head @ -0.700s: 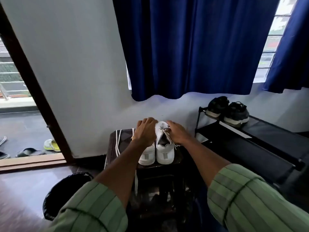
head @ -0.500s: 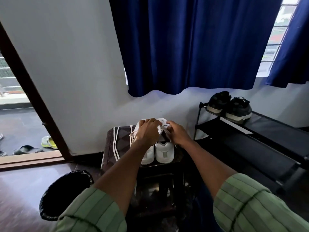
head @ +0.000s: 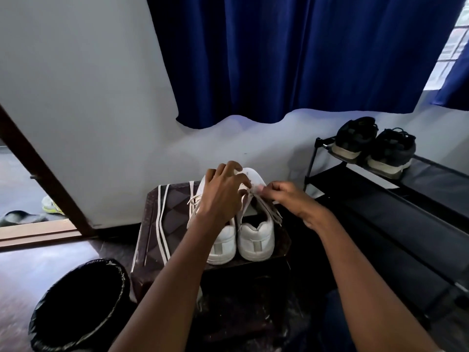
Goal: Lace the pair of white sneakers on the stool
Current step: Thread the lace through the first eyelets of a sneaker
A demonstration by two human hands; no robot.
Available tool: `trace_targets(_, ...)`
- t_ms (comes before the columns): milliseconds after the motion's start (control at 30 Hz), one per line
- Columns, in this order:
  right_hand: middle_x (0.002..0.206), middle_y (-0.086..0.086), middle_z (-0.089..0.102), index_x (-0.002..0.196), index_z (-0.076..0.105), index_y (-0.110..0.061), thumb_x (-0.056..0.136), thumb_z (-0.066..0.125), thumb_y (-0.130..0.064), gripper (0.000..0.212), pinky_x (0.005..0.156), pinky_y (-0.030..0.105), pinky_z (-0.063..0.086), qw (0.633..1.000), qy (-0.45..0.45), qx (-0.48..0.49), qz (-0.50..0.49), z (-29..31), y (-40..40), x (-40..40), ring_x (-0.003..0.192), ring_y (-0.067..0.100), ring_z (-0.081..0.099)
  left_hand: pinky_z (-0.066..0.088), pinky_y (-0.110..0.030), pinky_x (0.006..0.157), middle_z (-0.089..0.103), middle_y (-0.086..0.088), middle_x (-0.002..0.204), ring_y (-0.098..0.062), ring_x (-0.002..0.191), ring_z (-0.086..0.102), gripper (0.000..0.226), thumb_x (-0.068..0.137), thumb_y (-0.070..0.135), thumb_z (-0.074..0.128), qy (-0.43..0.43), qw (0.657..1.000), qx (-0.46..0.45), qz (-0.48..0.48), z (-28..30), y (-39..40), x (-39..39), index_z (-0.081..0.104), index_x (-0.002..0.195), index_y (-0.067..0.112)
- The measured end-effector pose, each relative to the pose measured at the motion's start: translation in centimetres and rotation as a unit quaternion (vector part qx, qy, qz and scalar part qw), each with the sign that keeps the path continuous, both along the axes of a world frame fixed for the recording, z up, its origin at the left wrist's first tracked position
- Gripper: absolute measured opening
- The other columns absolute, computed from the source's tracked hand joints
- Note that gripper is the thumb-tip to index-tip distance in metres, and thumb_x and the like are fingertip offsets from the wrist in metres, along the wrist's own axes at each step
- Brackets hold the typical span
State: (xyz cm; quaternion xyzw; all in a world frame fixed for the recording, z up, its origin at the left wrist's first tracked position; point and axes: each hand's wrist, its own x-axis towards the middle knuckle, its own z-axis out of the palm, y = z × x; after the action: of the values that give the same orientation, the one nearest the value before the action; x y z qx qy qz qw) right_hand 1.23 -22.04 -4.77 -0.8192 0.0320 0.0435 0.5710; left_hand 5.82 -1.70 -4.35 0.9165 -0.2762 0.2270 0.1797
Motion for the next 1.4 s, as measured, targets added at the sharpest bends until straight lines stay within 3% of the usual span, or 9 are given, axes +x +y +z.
trace_targets(167,0.087,0.003,0.078,0.087,0.076,-0.017,0.085,0.085,-0.028,0.015,0.073,0.027,0.055,0.998,0.023,0.029,0.048,1.3,0.4,-1.0,0.079,0.014,0.073,0.034,-0.038,0.098,0.057,0.007,0.127,-0.019,0.116,0.055,0.015,0.084,0.026,0.076,-0.02,1.0,-0.001,0.007,-0.2,-0.3,0.5,0.073,0.097,0.031)
trace_targets(233,0.078,0.003,0.073,0.079,0.073,-0.016,0.088,0.083,-0.031,0.019,0.067,0.027,0.051,0.998,0.01,0.049,0.028,1.3,0.3,-0.9,0.07,0.012,0.065,0.034,-0.037,0.097,0.057,0.008,0.124,-0.019,0.115,0.055,0.016,0.084,0.023,0.073,-0.021,1.0,-0.006,0.008,-0.3,-0.3,0.5,0.071,0.098,0.03)
trace_targets(467,0.058,0.002,0.049,0.086,0.071,-0.01,0.102,0.065,-0.031,0.027,0.046,0.022,0.041,0.978,-0.017,0.199,-0.065,1.4,0.4,-0.1,0.045,0.009,0.043,0.027,-0.035,0.098,0.059,0.011,0.12,-0.018,0.116,0.053,0.021,0.089,0.02,0.068,0.007,0.997,-0.055,0.05,0.2,0.7,0.6,0.067,0.106,0.032)
trace_targets(633,0.062,0.002,0.054,0.087,0.078,-0.012,0.098,0.069,-0.029,0.022,0.041,0.018,0.024,0.966,-0.044,0.21,-0.143,1.7,0.1,0.2,0.044,0.009,0.03,0.035,-0.034,0.094,0.063,0.013,0.119,-0.014,0.113,0.055,0.022,0.09,0.022,0.069,0.052,0.994,-0.095,-0.019,1.2,-0.3,0.1,0.069,0.107,0.037)
trace_targets(733,0.065,-0.001,0.06,0.084,0.08,-0.011,0.093,0.074,-0.029,0.022,0.04,0.017,0.021,0.957,-0.048,0.239,-0.155,1.8,0.0,0.3,0.045,0.008,0.029,0.049,-0.04,0.091,0.069,0.015,0.105,-0.009,0.1,0.061,0.018,0.092,0.022,0.066,0.098,0.986,-0.108,-0.083,1.3,-1.0,-0.1,0.072,0.103,0.035)
trace_targets(900,0.064,-0.004,0.062,0.096,0.077,-0.01,0.093,0.069,-0.047,0.039,0.043,0.021,0.028,0.947,-0.01,0.279,-0.16,1.9,-0.7,0.4,0.048,0.007,0.041,0.053,-0.039,0.093,0.073,0.021,0.103,0.004,0.096,0.065,0.019,0.093,0.03,0.067,0.119,0.979,-0.134,-0.094,1.4,-1.4,0.1,0.073,0.111,0.035)
trace_targets(1033,0.067,0.002,0.057,0.09,0.075,-0.011,0.097,0.061,-0.028,0.022,0.041,0.019,0.029,0.93,0.005,0.347,-0.124,2.1,-0.9,0.7,0.046,0.007,0.042,0.049,-0.04,0.099,0.074,0.021,0.093,0.003,0.093,0.067,0.024,0.09,0.043,0.07,0.151,0.972,-0.147,-0.102,1.3,-2.1,-0.3,0.073,0.113,0.038)
trace_targets(1200,0.068,0.001,0.057,0.095,0.075,-0.011,0.091,0.064,-0.007,0.012,0.04,0.019,0.025,0.94,-0.016,0.318,-0.121,1.6,-1.0,0.7,0.048,0.009,0.039,0.055,-0.029,0.067,0.077,0.01,0.077,-0.014,0.072,0.071,0.007,0.092,0.025,0.074,0.219,0.926,-0.298,-0.077,2.5,-3.0,-0.2,0.079,0.094,0.028)
trace_targets(1400,0.069,-0.001,0.065,0.094,0.078,-0.008,0.093,0.068,-0.001,0.013,0.043,0.016,0.035,0.942,-0.016,0.287,-0.171,0.6,-1.3,1.0,0.054,0.008,0.044,0.051,-0.033,0.07,0.077,0.0,0.077,-0.019,0.07,0.066,0.019,0.099,0.016,0.061,0.286,0.86,-0.42,-0.057,3.0,-2.2,0.1,0.079,0.095,0.018)
